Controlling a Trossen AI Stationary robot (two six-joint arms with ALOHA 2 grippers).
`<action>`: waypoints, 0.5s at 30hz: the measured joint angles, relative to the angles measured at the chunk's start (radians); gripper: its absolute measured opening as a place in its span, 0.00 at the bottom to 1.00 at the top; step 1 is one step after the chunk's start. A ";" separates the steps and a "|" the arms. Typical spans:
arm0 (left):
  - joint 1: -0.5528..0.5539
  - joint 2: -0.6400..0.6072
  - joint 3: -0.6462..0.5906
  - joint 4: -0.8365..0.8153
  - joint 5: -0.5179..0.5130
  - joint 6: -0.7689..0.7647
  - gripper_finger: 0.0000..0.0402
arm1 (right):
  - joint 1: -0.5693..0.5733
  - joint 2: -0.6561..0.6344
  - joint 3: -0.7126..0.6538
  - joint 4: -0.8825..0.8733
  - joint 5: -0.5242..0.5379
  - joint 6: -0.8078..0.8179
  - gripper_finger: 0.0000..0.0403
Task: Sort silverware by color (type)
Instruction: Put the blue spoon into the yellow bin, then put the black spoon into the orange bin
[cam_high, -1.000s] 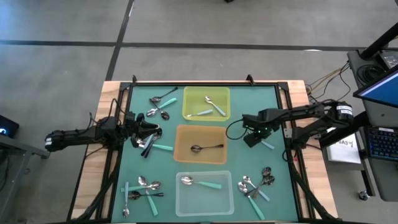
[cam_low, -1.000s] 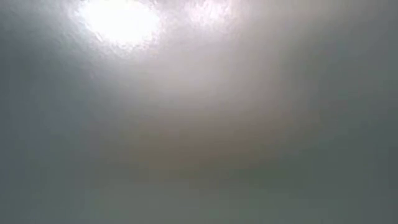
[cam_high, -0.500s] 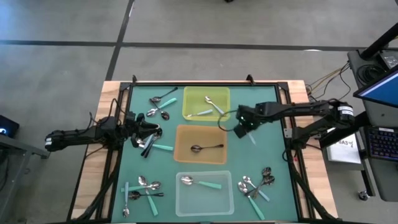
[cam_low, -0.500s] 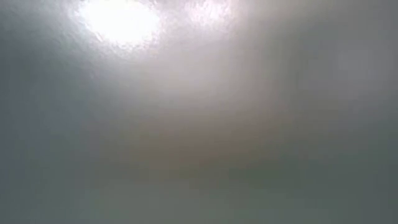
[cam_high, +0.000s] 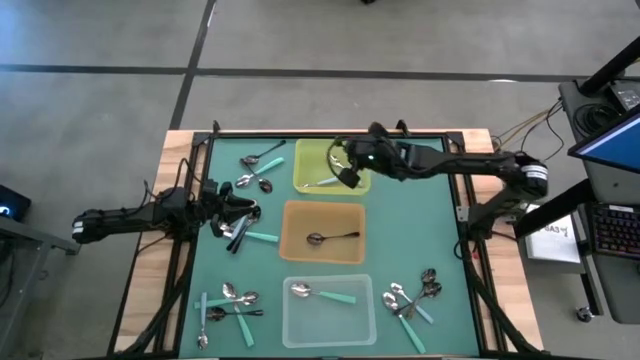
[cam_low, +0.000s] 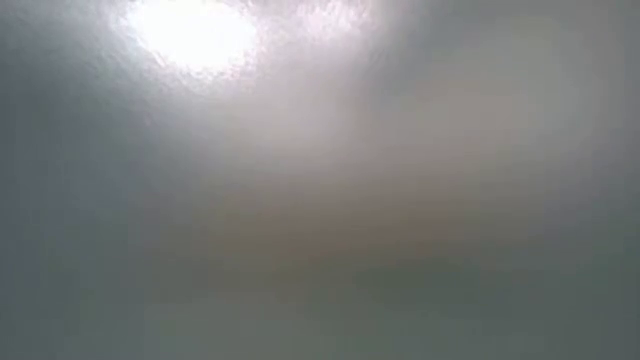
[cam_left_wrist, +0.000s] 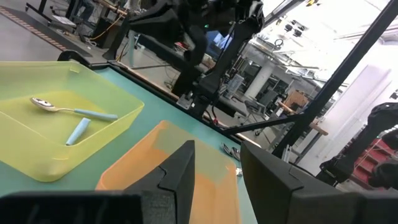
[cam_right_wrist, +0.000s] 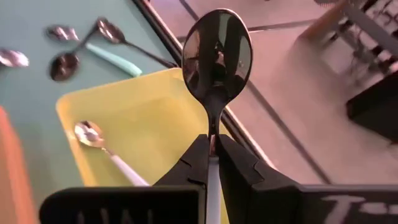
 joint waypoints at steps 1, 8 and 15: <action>0.000 0.000 0.000 0.000 0.000 0.000 0.28 | -0.002 0.020 0.019 -0.001 -0.001 -0.008 0.03; 0.000 0.000 0.000 0.000 0.000 0.000 0.28 | -0.020 0.133 0.158 -0.110 -0.011 -0.055 0.13; 0.000 0.000 0.000 0.000 0.000 0.000 0.28 | -0.041 0.178 0.302 -0.449 0.028 0.106 0.26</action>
